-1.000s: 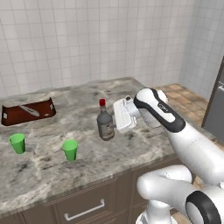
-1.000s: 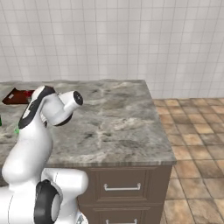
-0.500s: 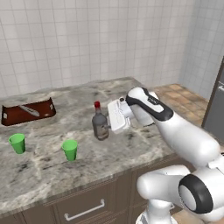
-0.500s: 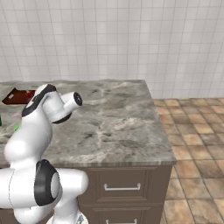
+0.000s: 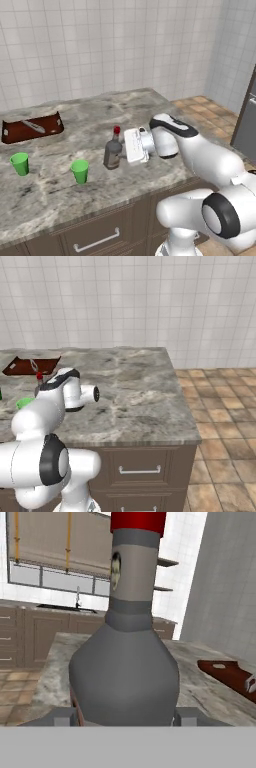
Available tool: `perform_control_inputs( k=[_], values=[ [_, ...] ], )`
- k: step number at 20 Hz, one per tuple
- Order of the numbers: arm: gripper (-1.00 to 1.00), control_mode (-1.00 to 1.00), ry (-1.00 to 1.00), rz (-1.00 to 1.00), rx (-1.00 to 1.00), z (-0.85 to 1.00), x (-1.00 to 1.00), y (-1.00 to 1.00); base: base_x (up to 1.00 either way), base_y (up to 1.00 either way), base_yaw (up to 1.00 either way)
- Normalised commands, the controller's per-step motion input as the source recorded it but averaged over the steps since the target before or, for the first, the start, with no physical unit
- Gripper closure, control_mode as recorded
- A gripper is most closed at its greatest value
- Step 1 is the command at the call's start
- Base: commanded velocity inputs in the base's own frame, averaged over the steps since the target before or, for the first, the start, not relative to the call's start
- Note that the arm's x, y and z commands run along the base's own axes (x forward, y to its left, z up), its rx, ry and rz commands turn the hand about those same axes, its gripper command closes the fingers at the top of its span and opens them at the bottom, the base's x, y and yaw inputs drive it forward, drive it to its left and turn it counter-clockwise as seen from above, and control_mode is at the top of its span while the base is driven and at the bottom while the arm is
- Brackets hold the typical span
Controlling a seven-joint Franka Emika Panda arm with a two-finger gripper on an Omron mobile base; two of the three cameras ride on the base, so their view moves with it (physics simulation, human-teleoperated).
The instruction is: Place the drinks on the dining counter in a tight cluster.
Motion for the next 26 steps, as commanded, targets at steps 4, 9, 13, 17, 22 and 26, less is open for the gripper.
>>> perform_control_inputs(
  k=[4, 9, 13, 17, 22, 26],
  values=[
    [1.0, -1.0, 0.0, 0.01, 0.05, -0.33, 0.02, 0.13, 0.0, 0.0, 0.0],
    [1.0, -1.0, 0.0, 0.0, -0.08, -0.04, 0.18, 0.13, 0.0, 0.0, 0.0],
    [1.0, -1.0, 0.0, 0.0, -0.13, 0.02, 0.32, 0.0, 0.0, 0.0, 0.0],
    [1.0, -1.0, 0.0, 0.0, -0.1, 0.0, 0.28, 0.0, 0.0, 0.0, 0.0],
    [1.0, -1.0, 0.02, 0.0, -0.04, 0.0, 0.28, 0.0, 0.0, 0.0, 0.0],
    [1.0, -1.0, 0.01, 0.0, 0.0, -0.3, 0.24, 0.02, 0.0, 0.0, 0.0]
  ],
)
